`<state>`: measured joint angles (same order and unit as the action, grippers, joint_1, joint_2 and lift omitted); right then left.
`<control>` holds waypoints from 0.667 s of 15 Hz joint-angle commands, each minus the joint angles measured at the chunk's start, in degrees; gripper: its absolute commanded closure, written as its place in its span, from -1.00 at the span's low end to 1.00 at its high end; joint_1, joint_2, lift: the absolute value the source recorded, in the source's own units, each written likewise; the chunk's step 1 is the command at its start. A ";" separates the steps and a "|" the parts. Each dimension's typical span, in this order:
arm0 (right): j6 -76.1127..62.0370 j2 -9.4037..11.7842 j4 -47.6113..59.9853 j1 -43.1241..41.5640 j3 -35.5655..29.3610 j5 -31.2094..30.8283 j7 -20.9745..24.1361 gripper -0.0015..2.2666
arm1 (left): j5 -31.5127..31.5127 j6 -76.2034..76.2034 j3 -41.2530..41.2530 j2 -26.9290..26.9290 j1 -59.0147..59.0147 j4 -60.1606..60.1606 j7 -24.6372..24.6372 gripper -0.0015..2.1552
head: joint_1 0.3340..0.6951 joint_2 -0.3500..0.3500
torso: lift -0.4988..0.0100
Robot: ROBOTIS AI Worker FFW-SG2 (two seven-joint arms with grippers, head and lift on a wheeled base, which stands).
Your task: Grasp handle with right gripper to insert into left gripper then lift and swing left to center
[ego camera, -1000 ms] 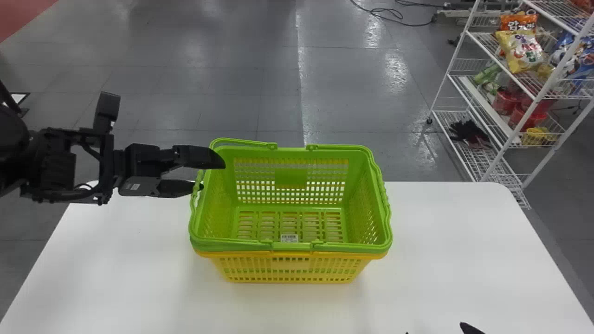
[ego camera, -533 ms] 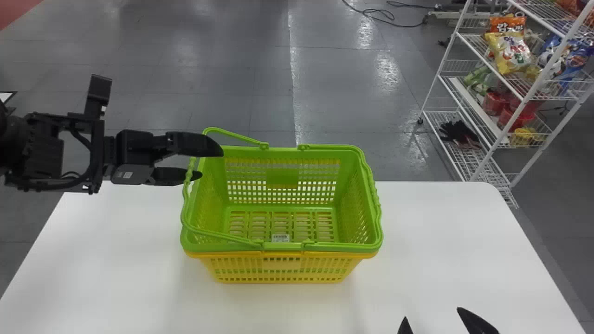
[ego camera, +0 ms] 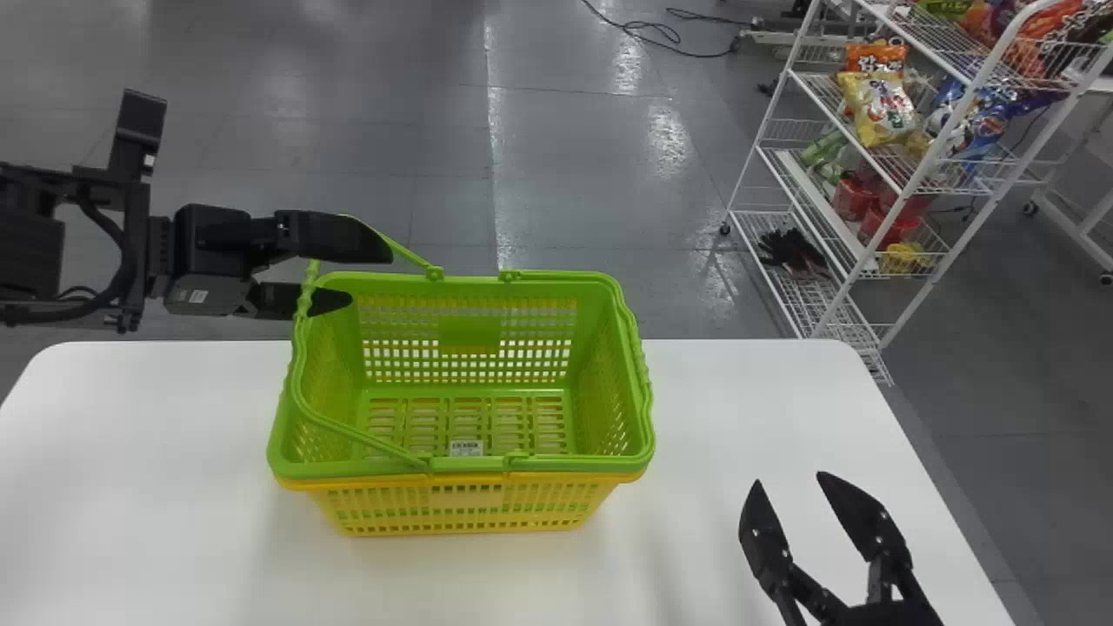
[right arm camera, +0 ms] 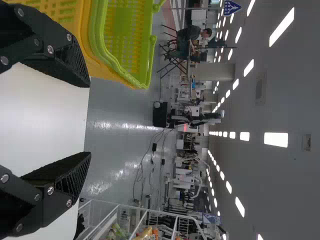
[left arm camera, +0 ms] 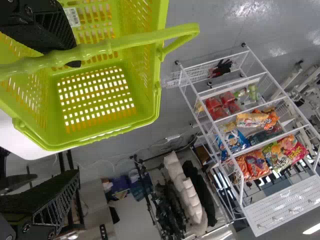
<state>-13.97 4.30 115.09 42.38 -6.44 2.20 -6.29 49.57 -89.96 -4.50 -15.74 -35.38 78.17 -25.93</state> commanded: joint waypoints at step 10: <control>18.68 0.27 3.39 -10.39 0.64 -5.63 0.93 0.91 | 0.61 -0.07 4.15 3.87 -2.68 0.58 1.32 -0.96 | 1.00 -0.66 | 0.60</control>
<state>3.34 4.45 118.46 33.27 -6.26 -2.42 -5.40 50.09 -89.96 -0.75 -12.28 -38.05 78.71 -24.64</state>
